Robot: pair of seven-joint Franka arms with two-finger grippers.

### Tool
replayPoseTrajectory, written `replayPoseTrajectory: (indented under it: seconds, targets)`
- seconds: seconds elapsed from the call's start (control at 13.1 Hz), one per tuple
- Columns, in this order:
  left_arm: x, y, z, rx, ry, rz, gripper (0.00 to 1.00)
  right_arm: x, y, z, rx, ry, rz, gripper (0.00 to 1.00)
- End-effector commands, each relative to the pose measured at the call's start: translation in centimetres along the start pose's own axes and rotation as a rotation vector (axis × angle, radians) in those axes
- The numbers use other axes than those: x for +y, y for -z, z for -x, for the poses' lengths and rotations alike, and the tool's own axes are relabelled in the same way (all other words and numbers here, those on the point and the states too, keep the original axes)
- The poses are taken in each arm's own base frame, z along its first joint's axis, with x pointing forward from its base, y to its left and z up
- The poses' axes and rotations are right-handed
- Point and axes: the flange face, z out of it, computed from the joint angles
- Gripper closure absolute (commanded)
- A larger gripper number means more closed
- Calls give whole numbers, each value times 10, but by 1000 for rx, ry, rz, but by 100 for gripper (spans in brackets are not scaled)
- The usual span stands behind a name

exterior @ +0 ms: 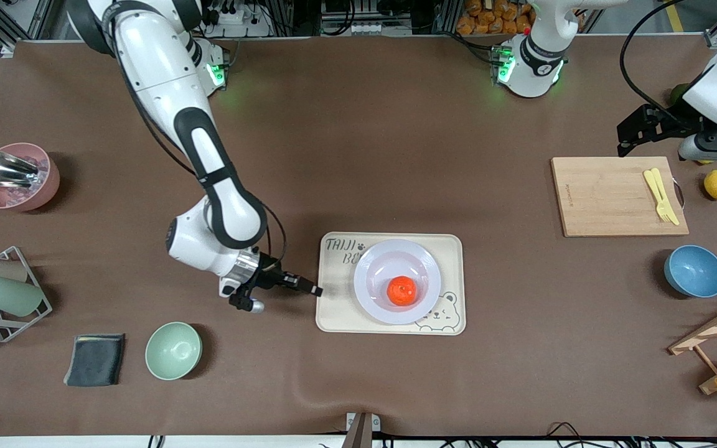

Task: Place orange and plate with both arms

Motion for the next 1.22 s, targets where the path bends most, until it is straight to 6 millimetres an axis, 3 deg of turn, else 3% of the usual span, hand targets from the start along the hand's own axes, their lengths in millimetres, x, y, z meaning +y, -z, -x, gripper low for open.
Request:
replayPoseTrajectory:
  seconds: [0.0, 0.15, 0.3, 0.38, 0.53, 0.84, 1.14]
  targets:
    - [0, 8, 2, 4, -11, 23, 0, 11, 45, -26, -42, 9, 11, 44]
    - [0, 7, 2, 3, -11, 23, 0, 25, 74, -44, -66, 38, 45, 38]
    - [0, 7, 2, 3, -11, 23, 0, 38, 107, -59, -85, 77, 98, 22]
    - [0, 7, 2, 3, -10, 23, 0, 48, 125, -67, -100, 88, 122, 0]
    - [0, 7, 2, 3, -7, 23, 0, 59, 174, -82, -108, 133, 175, 0]
    - [-3, 8, 2, 4, 1, 23, 0, 61, 262, -100, -135, 222, 304, 0]
    - [-4, 8, 2, 2, 2, 23, 0, 58, 334, -102, -152, 259, 391, 0]
